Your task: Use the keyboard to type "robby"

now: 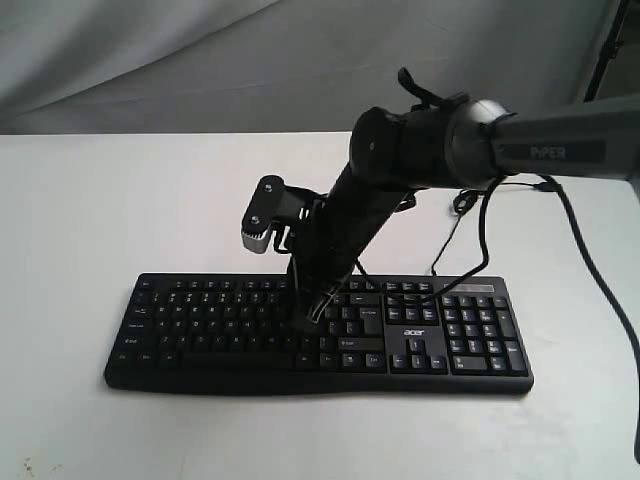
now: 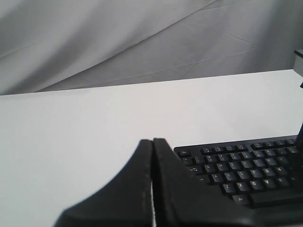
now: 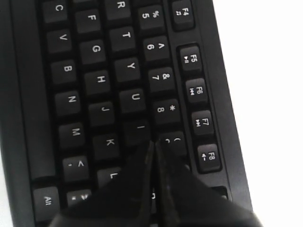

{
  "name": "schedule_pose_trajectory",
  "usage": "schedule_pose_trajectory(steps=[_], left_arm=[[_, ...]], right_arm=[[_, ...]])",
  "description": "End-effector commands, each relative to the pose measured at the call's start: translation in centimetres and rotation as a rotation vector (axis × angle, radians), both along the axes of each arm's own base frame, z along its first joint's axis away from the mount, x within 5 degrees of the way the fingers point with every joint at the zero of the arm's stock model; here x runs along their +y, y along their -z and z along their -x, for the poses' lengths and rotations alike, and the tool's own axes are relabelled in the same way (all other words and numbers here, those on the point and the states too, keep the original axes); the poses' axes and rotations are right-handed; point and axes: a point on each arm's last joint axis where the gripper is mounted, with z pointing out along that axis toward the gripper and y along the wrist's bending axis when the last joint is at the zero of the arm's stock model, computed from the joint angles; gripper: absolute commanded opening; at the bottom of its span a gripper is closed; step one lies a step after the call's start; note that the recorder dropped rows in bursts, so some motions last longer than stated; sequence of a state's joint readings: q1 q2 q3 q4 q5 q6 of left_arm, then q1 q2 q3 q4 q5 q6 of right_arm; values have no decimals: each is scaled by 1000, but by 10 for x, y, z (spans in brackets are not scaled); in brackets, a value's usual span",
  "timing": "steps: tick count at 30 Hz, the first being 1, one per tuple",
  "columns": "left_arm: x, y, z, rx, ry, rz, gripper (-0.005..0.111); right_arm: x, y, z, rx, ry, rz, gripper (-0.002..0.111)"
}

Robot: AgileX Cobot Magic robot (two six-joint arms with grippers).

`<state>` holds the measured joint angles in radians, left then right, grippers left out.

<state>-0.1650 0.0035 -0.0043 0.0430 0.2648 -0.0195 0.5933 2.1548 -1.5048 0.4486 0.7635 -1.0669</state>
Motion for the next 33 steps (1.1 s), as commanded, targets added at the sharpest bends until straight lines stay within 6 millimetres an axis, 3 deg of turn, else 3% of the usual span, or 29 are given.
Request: schedule_pose_trajectory(steps=[1, 20, 28, 33], left_arm=[[0, 1, 0, -5, 6, -1, 0], [0, 1, 0, -5, 6, -1, 0], [0, 1, 0, -5, 6, -1, 0], [0, 1, 0, -5, 6, -1, 0]], right_arm=[[2, 2, 4, 4, -19, 9, 0], [2, 13, 5, -8, -16, 26, 0], [6, -20, 9, -64, -7, -39, 0], [20, -24, 18, -74, -19, -72, 0]])
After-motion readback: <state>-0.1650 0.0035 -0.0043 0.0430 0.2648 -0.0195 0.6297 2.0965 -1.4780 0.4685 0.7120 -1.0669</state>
